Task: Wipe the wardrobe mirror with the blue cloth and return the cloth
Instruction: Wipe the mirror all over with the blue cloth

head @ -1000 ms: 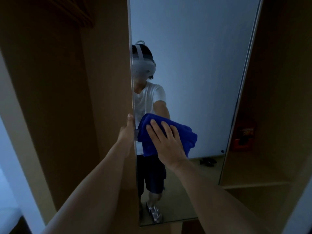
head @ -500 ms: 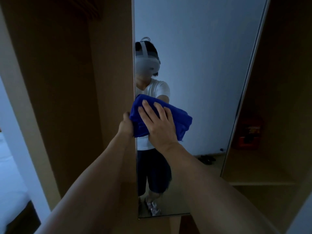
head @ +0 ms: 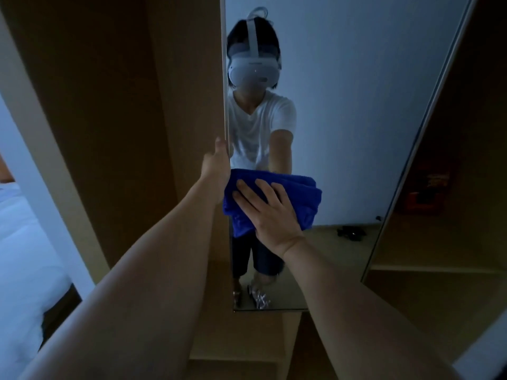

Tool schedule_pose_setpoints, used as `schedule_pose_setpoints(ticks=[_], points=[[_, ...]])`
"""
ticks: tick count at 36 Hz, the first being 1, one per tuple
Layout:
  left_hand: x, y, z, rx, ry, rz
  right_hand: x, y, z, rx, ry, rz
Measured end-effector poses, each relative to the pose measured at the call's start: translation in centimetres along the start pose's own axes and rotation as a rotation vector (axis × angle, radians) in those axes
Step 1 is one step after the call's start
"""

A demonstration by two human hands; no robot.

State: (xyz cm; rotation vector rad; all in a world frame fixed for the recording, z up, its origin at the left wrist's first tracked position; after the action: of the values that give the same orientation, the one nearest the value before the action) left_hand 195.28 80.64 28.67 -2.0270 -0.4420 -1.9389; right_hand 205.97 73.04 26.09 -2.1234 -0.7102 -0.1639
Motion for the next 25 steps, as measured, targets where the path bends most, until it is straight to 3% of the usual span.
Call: schedule_pose_setpoints(ticks=[13,21,25], points=[[-2.8,-0.1,0.1,-0.026,-0.05,-0.006,-0.3,2.4,1.5,-0.158,0.026,-0.164],[-4.5,-0.1,0.7,-0.031,-0.048,0.001,5.0,0.2,-3.1,0.111,0.136,-0.006],[-5.3,-0.5,1.2,0.01,-0.041,-0.005,5.2,0.8,-3.0,0.137,0.13,0.0]])
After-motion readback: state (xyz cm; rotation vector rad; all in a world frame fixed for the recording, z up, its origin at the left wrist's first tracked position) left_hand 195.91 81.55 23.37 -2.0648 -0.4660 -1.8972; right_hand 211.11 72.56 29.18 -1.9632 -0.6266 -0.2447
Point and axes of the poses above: each hand's wrist, its own y-axis away from the middle knuckle, its own z-axis out of the palm, x = y × z, the point moved 10 cm from there along -y, towards the middle knuckle, and after that the axes turned 5 degrees about x, right-handed, at the moved point
